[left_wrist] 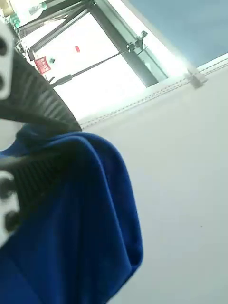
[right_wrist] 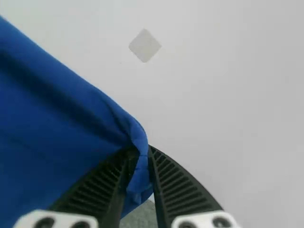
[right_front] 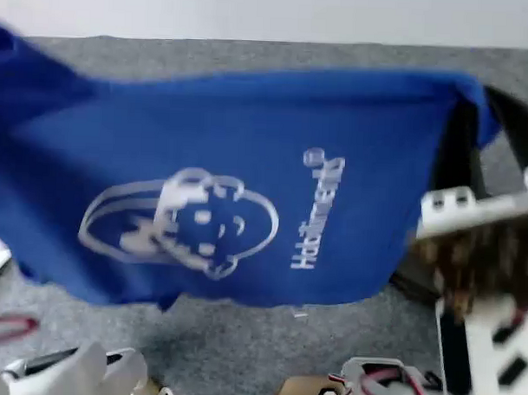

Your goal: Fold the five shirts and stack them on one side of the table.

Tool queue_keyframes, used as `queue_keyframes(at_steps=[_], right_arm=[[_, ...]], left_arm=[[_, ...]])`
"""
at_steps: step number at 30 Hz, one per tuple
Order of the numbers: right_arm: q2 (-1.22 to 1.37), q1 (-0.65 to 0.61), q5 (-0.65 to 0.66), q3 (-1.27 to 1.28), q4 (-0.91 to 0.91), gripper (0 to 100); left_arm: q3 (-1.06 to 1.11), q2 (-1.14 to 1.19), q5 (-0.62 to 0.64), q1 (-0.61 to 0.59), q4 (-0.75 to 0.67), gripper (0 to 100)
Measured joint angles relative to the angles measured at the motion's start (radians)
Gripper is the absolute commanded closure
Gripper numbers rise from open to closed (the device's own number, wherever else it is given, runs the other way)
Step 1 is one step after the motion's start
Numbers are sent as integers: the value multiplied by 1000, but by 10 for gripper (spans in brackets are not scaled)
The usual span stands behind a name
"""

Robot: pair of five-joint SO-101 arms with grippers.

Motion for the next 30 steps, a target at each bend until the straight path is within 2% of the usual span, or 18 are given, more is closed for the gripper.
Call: queue_keyframes(at_steps=[5, 10, 16, 20, 24, 30], right_arm=[[-186, 6, 15, 253, 0, 987], [-316, 6, 15, 534, 0, 987], [-331, 2, 15, 835, -11, 987], [-325, -44, 15, 1076, -150, 987], [-316, -72, 18, 1350, -376, 987], [-290, -77, 83, 1679, -729, 987]], left_arm=[[15, -69, -48, 0, 32, 995], [189, -149, -61, 0, 32, 995], [612, -236, -69, 0, 32, 995], [964, -238, -137, 3, 29, 995], [1303, -226, -150, 3, -117, 995], [1732, -226, -150, 21, -519, 995]])
